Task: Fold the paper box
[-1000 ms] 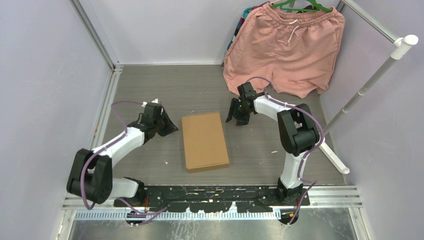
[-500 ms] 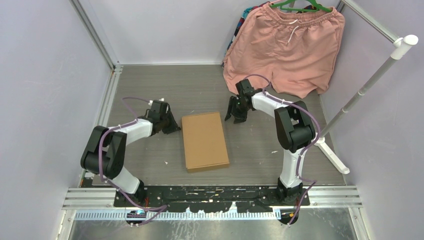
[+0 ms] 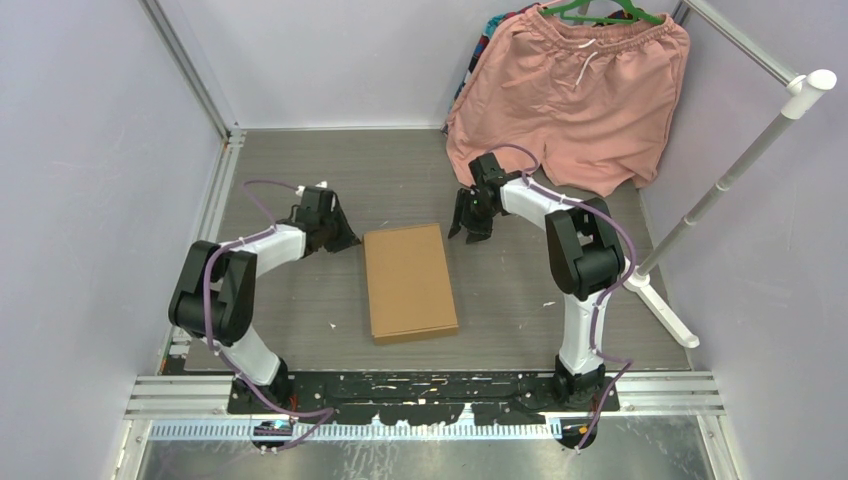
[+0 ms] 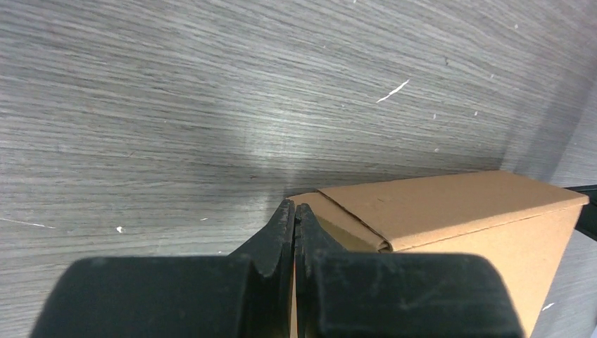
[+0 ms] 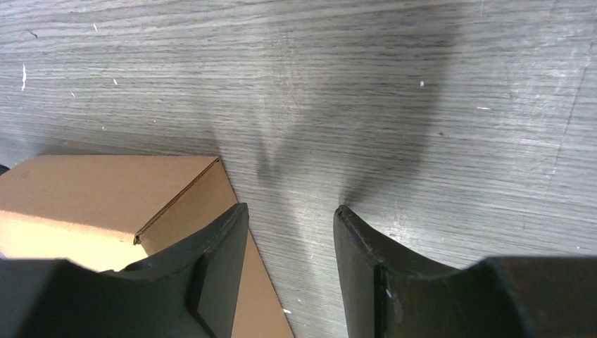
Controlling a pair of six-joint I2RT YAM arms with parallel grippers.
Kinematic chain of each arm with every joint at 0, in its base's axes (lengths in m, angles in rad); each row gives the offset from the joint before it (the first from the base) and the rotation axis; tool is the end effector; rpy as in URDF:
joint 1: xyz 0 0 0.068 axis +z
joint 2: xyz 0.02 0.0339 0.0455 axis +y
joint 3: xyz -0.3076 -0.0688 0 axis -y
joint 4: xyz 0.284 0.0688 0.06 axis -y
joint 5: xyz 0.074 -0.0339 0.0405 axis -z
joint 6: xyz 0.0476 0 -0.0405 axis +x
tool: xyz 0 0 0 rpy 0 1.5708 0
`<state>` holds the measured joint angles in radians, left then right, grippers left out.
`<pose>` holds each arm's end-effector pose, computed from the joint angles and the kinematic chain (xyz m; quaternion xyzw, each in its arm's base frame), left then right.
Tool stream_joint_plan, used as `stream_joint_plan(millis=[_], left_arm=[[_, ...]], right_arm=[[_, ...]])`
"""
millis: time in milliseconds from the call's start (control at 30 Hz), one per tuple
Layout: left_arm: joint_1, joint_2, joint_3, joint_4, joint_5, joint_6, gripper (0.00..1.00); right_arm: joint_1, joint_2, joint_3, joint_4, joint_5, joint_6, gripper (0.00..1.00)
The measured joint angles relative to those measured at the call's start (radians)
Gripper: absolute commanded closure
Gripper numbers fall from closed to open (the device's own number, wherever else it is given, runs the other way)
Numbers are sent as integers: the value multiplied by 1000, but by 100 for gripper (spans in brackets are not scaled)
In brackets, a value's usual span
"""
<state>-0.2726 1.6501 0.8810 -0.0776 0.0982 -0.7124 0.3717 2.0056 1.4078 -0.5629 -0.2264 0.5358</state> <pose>0.3556 -0.1043 0.1748 -0.1868 0.9153 -0.2077 0.2900 0.4304 0.1792 0.1718 0.0568 0.9714 0.1881 0.1334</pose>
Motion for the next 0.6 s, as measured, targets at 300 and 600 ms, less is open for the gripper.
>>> stream_joint_plan(millis=[300, 600], left_arm=[[0, 24, 0, -1, 1, 10, 100], [0, 76, 28, 0, 4, 14, 100]], right_arm=[[0, 2, 3, 0, -11, 0, 47], [16, 35, 34, -2, -21, 0, 48]])
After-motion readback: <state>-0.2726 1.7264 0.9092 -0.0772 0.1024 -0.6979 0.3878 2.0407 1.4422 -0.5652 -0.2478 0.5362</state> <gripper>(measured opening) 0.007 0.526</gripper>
